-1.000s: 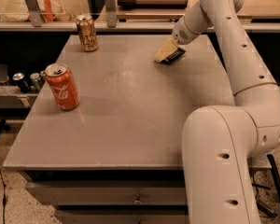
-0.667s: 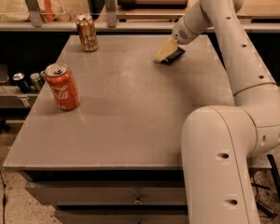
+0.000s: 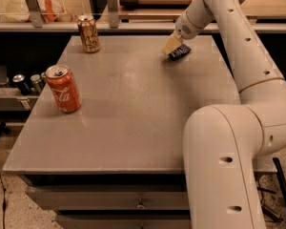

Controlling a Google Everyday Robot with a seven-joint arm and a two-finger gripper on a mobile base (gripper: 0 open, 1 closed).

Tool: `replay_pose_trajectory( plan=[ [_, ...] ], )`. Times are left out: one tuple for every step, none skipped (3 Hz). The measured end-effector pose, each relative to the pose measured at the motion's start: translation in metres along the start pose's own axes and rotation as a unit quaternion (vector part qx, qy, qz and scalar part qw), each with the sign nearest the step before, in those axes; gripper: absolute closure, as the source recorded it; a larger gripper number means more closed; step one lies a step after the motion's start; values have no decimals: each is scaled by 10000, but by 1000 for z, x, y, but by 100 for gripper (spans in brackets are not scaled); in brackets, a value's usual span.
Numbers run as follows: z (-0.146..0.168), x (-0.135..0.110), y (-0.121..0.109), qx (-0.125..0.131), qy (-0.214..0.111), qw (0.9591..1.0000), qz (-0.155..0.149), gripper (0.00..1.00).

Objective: Pick rxbar blueberry

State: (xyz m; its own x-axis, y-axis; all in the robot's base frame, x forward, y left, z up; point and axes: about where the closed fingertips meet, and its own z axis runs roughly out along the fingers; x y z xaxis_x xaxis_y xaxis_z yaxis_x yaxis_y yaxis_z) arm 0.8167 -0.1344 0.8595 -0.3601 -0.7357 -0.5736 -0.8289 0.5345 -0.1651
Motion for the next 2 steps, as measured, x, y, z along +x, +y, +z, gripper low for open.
replay_pose_trajectory(
  plan=[
    [-16,-9,-2,200,127,9997,-116,100],
    [-27,-15,-2,322,227,9990,-203,100]
  ],
)
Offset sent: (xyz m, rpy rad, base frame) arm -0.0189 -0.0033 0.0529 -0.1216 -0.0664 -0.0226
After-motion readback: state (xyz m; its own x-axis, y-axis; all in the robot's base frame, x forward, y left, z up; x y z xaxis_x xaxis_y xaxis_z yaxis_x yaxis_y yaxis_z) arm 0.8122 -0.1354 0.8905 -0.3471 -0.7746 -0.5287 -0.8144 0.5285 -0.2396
